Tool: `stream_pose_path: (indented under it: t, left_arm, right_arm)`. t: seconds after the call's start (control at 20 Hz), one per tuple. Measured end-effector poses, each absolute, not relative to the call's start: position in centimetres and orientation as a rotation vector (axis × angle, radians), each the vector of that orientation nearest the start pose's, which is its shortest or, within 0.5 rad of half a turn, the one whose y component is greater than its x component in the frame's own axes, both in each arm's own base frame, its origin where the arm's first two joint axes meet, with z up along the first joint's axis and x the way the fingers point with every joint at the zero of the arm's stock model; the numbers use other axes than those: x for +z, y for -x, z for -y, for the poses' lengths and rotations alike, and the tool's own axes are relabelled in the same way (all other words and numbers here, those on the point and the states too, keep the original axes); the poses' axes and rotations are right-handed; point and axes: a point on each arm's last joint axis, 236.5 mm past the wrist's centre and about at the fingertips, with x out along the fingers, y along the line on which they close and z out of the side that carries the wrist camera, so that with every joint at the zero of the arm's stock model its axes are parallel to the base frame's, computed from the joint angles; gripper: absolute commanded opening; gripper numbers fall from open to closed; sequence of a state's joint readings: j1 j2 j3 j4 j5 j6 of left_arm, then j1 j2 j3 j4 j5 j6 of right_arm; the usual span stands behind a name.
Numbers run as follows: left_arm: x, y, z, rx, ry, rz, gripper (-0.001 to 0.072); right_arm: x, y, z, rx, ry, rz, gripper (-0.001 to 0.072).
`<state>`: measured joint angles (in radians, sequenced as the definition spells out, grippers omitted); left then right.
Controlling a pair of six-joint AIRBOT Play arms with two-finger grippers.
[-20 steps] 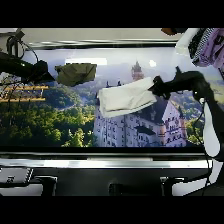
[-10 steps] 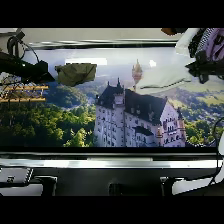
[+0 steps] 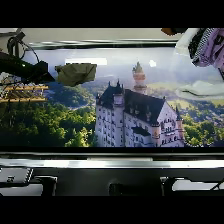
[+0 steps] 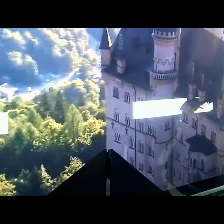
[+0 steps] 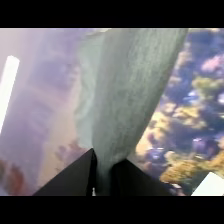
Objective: Fold the clothes and pants, and hang the long-sleeved shirts on hangers.
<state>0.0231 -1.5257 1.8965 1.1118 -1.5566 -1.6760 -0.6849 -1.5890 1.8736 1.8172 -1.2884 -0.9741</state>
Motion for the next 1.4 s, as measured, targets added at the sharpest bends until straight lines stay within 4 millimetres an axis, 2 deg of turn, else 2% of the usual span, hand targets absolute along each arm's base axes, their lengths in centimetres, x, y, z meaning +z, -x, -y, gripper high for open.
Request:
stream_pose_path:
  t: [0.1, 0.2, 0.6, 0.75, 0.95, 1.25, 1.3, 1.4]
  left_arm:
    - [16.3, -44.3, 9.5, -0.319, 0.383, -1.182, 0.0025]
    - [16.3, -44.3, 9.5, -0.319, 0.383, -1.182, 0.0024]
    - [16.3, -44.3, 9.5, -0.319, 0.383, -1.181, 0.0024]
    - [16.3, -44.3, 9.5, -0.319, 0.383, -1.181, 0.0025]
    - [16.3, -44.3, 9.5, -0.319, 0.383, -1.182, 0.0024]
    - [16.3, -44.4, 9.5, -0.318, 0.383, -1.18, 0.0024]
    - [16.3, -44.4, 9.5, -0.318, 0.383, -1.18, 0.0024]
    - [16.4, -44.4, 9.5, -0.318, 0.384, -1.18, 0.0024]
  right_arm:
    - [11.8, -39.6, 29.0, -0.826, -1.019, -0.82, 0.003]
    - [9.6, -36.6, 28.9, -0.908, -1.0, -0.887, 0.0031]
    - [-1.3, -25.4, 24.8, -1.099, -0.94, -1.105, 0.0034]
    - [-3.9, -21.8, 24.1, -1.155, -0.873, -1.202, 0.0034]
    - [-5.0, -19.4, 24.2, -1.197, -0.796, -1.264, 0.0035]
    - [-5.2, -16.8, 23.4, -1.237, -0.761, -1.367, 0.0042]
    - [-5.2, -16.5, 23.4, -1.242, -0.757, -1.377, 0.0095]
    - [-5.1, -15.9, 23.2, -1.252, -0.746, -1.405, 0.0252]
